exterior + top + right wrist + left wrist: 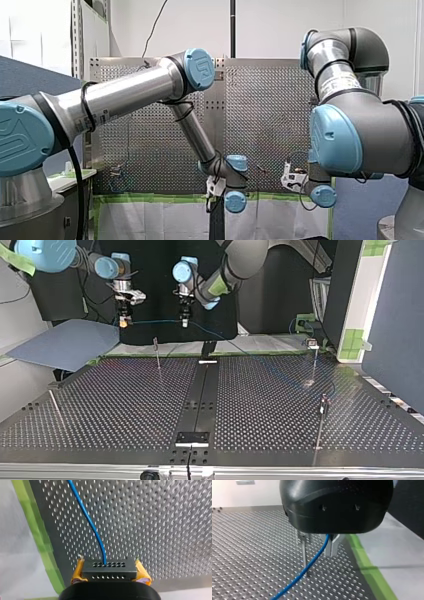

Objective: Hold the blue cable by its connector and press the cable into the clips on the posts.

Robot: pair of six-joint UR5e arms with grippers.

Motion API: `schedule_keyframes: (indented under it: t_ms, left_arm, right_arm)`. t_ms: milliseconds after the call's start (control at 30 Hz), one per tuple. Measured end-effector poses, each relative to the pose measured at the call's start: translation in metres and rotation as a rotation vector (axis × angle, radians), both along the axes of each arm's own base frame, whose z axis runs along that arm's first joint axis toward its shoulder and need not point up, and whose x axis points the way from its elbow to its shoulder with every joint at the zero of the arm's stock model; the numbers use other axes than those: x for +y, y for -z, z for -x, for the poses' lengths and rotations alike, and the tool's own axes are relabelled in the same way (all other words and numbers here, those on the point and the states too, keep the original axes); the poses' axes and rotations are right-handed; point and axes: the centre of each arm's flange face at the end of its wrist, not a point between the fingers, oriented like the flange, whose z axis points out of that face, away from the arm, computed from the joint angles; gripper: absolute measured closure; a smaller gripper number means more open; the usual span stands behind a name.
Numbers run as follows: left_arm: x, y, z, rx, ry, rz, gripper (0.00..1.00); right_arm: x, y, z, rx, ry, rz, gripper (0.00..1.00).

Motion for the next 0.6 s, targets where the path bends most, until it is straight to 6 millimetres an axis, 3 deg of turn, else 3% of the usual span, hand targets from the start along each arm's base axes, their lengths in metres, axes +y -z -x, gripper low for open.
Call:
schedule_keyframes:
  t_ms: [233, 600]
  left_arm:
    - [-0.018, -0.013, -0.012, -0.026, 0.011, 0.049, 1.0]
    - [-0.03, 0.014, -0.018, 0.014, 0.022, 0.026, 1.0]
  right_arm:
    - [-0.028, -0.003, 0.02, -0.006, 0.041, -0.001, 1.0]
    - [-0.052, -0.007, 0.028, -0.008, 0.041, -0.01, 1.0]
